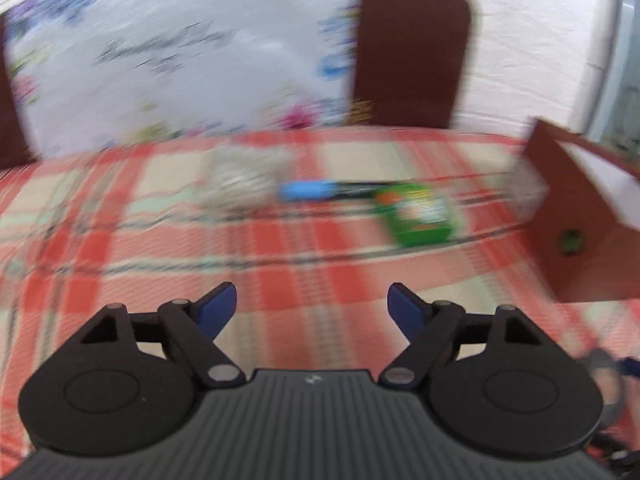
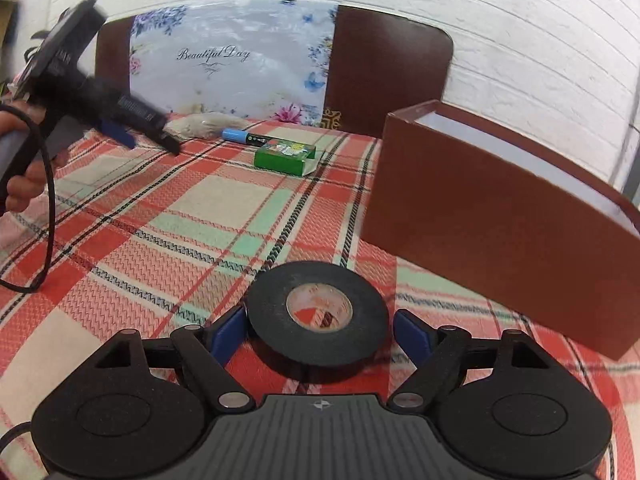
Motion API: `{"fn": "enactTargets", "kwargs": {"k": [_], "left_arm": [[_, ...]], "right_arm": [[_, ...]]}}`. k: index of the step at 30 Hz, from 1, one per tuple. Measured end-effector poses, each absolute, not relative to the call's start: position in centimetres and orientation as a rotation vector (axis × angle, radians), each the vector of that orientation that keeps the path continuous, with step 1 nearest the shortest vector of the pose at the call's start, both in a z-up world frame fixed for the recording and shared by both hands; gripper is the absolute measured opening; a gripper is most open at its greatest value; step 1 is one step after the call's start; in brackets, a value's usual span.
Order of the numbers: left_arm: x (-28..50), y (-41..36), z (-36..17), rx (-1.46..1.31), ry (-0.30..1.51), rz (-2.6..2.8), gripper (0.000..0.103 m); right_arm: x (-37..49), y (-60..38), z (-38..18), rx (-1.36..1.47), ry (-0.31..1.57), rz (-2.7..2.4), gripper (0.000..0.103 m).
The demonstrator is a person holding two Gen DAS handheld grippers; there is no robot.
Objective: Organize objects
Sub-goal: 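Move the left gripper to the black tape roll and grasp it, then lower the black tape roll into the brown box and release it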
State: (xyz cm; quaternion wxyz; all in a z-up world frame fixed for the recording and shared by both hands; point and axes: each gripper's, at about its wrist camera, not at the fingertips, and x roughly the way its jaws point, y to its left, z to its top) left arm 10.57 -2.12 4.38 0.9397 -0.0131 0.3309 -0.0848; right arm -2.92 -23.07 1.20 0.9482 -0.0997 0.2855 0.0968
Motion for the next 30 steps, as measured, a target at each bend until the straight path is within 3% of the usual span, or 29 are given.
{"fn": "enactTargets", "kwargs": {"k": [8,13,15,17,19,20,30], "left_arm": [[6.6,-13.9,4.1,0.08,0.793,-0.524,0.083],[5.9,-16.1,1.8,0.113,0.904,-0.564,0.074],[6.2,-16.5,0.8,0.142,0.954,-0.547,0.06],[6.0,-16.5,0.7,0.164,0.935,-0.552,0.056],[6.1,-16.4,1.2,0.145,0.952,-0.58,0.031],[6.1,-16.5,1.7,0.147,0.951,-0.574,0.029],[6.2,-20.3,12.1,0.277,0.628,-0.603,0.03]], "right_arm": [[-3.8,-23.8,0.7,-0.162,0.584,0.184,0.08],[-3.7,-24.4,0.4,-0.114,0.594,0.19,0.081],[-3.4,-24.4,0.4,-0.108,0.602,0.198,0.08],[-2.9,-24.2,0.5,-0.106,0.608,0.231,0.071],[-2.7,-23.8,0.6,-0.114,0.601,0.238,0.07],[-2.6,-23.7,0.8,-0.111,0.593,0.242,0.07],[-2.6,-25.8,7.3,-0.145,0.258,0.129,0.07]]}}
